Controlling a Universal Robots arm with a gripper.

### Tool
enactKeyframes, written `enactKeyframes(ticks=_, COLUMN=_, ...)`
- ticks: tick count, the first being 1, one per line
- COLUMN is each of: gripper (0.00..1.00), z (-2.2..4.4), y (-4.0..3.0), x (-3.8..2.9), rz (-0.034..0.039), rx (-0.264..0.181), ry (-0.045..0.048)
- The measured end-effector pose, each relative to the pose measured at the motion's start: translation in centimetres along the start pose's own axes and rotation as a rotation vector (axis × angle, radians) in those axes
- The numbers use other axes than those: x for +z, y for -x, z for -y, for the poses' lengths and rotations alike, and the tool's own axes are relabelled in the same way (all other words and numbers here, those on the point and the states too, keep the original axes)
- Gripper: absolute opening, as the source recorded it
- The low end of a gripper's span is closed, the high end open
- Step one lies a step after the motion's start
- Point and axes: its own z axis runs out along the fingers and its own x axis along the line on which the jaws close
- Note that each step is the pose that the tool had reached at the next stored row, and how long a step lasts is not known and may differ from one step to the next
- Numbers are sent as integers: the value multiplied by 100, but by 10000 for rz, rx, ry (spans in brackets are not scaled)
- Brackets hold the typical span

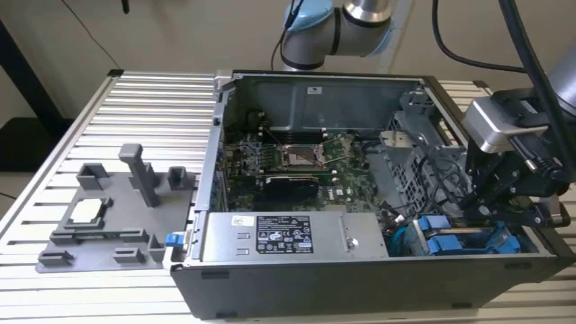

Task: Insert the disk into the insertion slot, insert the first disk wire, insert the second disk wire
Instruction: 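Insert the second disk wire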

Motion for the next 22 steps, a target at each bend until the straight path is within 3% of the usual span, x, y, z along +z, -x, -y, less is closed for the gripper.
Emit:
enactKeyframes(ticks=2, gripper=16, z=10, y=-3, x=21, rz=88, rx=2, ry=-5)
enactKeyframes(ticks=4, gripper=16, z=10, y=-6, x=46, rz=131, rx=4, ry=-9)
enactKeyframes(ticks=22, gripper=16, z=28, y=-19, x=164, rz=156, rx=9, ry=-11)
